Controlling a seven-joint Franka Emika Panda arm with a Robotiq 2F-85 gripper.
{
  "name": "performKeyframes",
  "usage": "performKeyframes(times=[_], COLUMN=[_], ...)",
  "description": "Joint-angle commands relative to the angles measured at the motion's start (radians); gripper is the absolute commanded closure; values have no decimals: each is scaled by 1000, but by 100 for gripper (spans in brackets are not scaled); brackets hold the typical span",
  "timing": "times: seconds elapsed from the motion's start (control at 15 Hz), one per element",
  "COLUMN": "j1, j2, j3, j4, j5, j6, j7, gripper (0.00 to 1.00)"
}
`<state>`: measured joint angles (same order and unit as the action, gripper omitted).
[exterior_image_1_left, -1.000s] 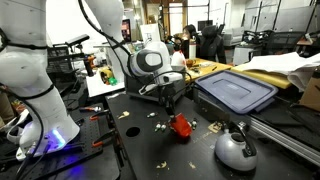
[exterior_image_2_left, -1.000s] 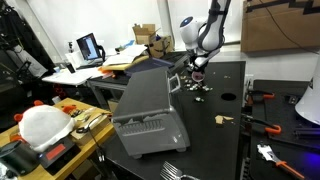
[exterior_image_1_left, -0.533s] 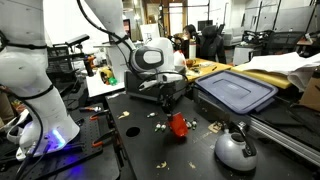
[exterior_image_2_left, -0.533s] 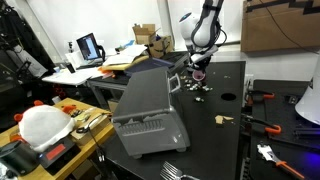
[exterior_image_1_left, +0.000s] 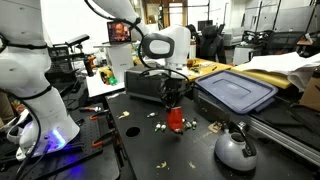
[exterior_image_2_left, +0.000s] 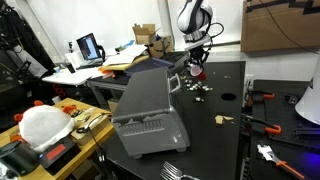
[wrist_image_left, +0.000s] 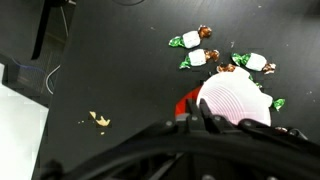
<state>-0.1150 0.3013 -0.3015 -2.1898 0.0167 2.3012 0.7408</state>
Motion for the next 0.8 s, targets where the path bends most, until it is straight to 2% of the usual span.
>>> performKeyframes(times=[0.0,0.33,0.73], j1=[-78,-148,-197], j2=[17,75,167], j3=[23,29,57], j4=[99,199,264], j5=[157,371,582], j6=[-112,-144,-97], j7=[-38,-15,-1], gripper=[99,99,99])
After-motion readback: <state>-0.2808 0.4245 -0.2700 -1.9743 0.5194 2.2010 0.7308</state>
